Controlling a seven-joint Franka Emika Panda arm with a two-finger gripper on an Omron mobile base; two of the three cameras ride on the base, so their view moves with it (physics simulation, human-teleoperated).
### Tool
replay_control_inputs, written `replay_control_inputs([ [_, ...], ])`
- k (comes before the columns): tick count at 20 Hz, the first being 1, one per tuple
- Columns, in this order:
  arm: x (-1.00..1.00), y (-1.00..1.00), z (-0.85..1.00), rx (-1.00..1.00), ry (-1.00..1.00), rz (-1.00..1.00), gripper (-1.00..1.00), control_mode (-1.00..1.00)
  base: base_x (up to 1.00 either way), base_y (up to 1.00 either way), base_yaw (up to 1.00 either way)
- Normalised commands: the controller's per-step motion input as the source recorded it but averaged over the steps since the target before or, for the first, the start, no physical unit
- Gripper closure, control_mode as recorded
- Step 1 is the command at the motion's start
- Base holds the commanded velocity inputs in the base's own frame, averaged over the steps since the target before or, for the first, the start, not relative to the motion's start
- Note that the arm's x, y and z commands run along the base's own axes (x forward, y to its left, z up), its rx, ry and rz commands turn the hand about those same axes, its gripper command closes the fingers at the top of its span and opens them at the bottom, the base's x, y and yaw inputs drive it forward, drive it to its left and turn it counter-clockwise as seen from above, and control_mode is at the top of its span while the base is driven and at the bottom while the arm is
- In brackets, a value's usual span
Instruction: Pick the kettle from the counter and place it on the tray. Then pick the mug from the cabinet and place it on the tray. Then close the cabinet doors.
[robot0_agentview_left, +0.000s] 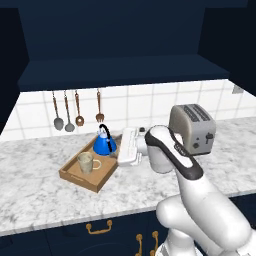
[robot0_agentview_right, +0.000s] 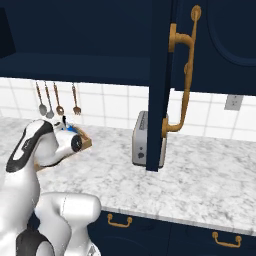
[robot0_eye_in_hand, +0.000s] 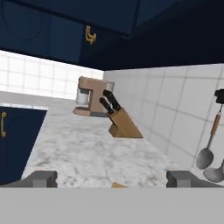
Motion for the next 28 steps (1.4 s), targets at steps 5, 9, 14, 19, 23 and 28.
replay_control_inputs([
  [5, -0.42, -0.4, 0.24, 0.0, -0.21, -0.09, -1.0, -1.0, 0.0, 0.0, 0.0],
  [9, -0.18, -0.5, 0.69, 0.0, -0.09, -0.15, -1.0, -1.0, 0.0, 0.0, 0.0],
  [14, -0.13, -0.56, 0.56, 0.0, -0.03, -0.14, -1.0, -1.0, 0.0, 0.0, 0.0],
  [19, -0.02, -0.73, 0.28, 0.0, -0.1, -0.1, -1.0, -1.0, 0.0, 0.0, 0.0],
  [23, -0.09, -0.86, 0.06, 0.0, -0.21, -0.08, -1.0, -1.0, 0.0, 0.0, 0.0],
  [28, -0.35, -0.73, -0.14, 0.03, -0.21, -0.1, -1.0, -1.0, 0.0, 0.0, 0.0],
])
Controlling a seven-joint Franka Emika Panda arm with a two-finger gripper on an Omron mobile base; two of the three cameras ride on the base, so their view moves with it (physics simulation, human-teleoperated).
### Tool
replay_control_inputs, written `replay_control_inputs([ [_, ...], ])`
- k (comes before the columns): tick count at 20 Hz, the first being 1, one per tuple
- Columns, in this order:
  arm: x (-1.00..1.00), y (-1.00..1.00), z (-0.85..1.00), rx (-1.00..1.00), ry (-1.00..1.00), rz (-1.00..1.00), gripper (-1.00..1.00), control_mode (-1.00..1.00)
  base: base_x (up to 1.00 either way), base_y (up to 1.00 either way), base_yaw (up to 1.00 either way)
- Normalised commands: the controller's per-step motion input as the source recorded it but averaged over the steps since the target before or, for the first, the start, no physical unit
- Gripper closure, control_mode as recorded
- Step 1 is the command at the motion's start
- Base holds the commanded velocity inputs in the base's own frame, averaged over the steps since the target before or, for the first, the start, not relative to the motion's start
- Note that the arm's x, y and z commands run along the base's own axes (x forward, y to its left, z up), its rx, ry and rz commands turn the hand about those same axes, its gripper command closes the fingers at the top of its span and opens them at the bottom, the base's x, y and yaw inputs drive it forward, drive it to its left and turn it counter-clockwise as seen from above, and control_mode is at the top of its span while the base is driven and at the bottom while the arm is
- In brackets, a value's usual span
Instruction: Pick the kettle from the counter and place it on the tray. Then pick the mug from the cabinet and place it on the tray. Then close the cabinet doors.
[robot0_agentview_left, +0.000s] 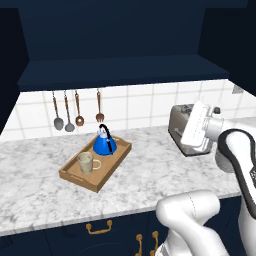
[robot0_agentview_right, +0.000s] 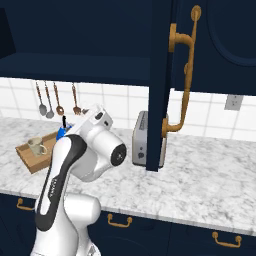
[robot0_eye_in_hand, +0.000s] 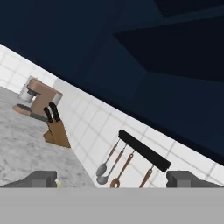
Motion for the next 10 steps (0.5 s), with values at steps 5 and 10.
replay_control_inputs([
  [5, -0.32, -0.58, -0.35, 0.05, -0.23, -0.14, -1.0, -1.0, 0.0, 0.0, 0.0],
  [10, -0.12, -0.33, -0.48, 0.04, -0.26, -0.1, -1.0, -1.0, 0.0, 0.0, 0.0],
])
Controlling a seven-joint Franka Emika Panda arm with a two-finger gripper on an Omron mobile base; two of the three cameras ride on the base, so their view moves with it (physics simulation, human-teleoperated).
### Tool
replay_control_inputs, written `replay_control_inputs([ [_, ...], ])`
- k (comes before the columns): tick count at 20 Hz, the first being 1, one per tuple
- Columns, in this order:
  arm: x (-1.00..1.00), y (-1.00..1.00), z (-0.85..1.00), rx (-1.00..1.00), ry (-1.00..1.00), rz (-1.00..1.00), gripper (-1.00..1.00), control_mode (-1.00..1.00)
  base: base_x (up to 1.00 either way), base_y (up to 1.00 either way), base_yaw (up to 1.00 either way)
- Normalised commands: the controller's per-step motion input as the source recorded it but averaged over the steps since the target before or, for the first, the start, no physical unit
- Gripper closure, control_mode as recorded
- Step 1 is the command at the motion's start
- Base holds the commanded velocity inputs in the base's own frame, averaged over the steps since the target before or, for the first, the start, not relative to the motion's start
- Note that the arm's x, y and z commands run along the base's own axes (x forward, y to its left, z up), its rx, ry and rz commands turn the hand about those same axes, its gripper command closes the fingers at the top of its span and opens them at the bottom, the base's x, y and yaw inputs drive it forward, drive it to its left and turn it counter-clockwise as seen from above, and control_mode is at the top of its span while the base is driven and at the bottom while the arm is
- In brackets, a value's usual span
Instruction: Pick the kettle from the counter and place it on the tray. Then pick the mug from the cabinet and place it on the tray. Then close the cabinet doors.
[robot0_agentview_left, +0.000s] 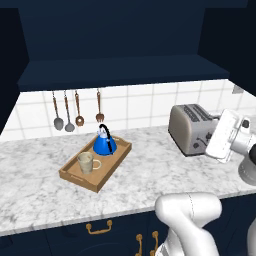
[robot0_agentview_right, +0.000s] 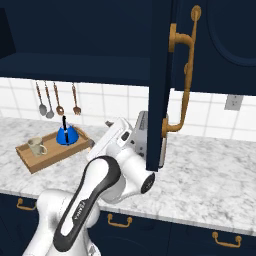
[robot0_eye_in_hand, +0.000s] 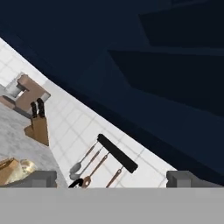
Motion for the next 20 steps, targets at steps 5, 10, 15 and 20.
replay_control_inputs([
  [5, -0.04, -0.52, -0.13, 0.1, -0.27, -0.02, -1.0, -1.0, 0.0, 0.0, 0.0],
  [10, -0.04, -0.51, -0.23, 0.12, -0.13, -0.03, -1.0, -1.0, 0.0, 0.0, 0.0],
  [15, -0.17, -0.44, -0.13, 0.12, -0.15, -0.05, -1.0, -1.0, 0.0, 0.0, 0.0],
  [20, 0.0, -0.57, 0.06, 0.12, -0.12, -0.04, -1.0, -1.0, 0.0, 0.0, 0.0],
])
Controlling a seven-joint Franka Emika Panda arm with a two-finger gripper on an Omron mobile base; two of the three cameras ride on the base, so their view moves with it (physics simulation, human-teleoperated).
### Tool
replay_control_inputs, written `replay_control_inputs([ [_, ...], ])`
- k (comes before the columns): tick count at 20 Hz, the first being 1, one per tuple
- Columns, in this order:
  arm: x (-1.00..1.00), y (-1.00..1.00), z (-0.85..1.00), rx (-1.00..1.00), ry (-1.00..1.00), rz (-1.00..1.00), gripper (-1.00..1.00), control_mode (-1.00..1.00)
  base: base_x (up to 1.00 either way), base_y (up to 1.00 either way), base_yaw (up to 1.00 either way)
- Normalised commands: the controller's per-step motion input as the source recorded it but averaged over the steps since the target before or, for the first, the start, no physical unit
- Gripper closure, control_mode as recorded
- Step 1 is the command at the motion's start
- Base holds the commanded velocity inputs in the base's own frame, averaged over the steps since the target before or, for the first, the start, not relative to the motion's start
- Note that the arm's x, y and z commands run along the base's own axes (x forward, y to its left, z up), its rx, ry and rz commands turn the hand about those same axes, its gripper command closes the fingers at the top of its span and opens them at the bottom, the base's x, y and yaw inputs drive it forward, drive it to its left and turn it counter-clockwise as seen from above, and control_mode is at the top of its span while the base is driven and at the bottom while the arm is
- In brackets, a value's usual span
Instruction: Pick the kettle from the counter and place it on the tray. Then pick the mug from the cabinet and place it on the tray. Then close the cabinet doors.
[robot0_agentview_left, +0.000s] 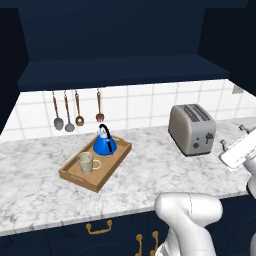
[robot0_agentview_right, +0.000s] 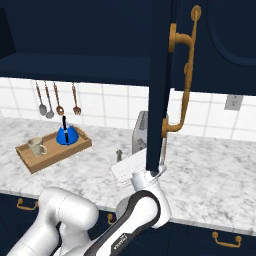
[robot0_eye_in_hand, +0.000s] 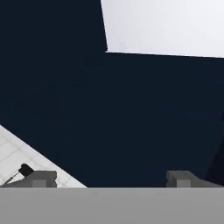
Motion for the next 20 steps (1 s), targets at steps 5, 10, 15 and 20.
replay_control_inputs([
  [5, 0.0, -0.73, 0.14, 0.11, -0.04, -0.05, -1.0, -1.0, 0.0, 0.0, 0.0],
  [10, 0.0, -0.7, 0.19, 0.04, -0.01, -0.06, -1.0, -1.0, 0.0, 0.0, 0.0],
  [15, 0.0, -0.63, 0.17, 0.0, 0.0, -0.07, -1.0, -1.0, 0.0, 0.0, 0.0],
  [20, -0.05, -0.53, 0.26, 0.0, 0.0, -0.07, -1.0, -1.0, 0.0, 0.0, 0.0],
])
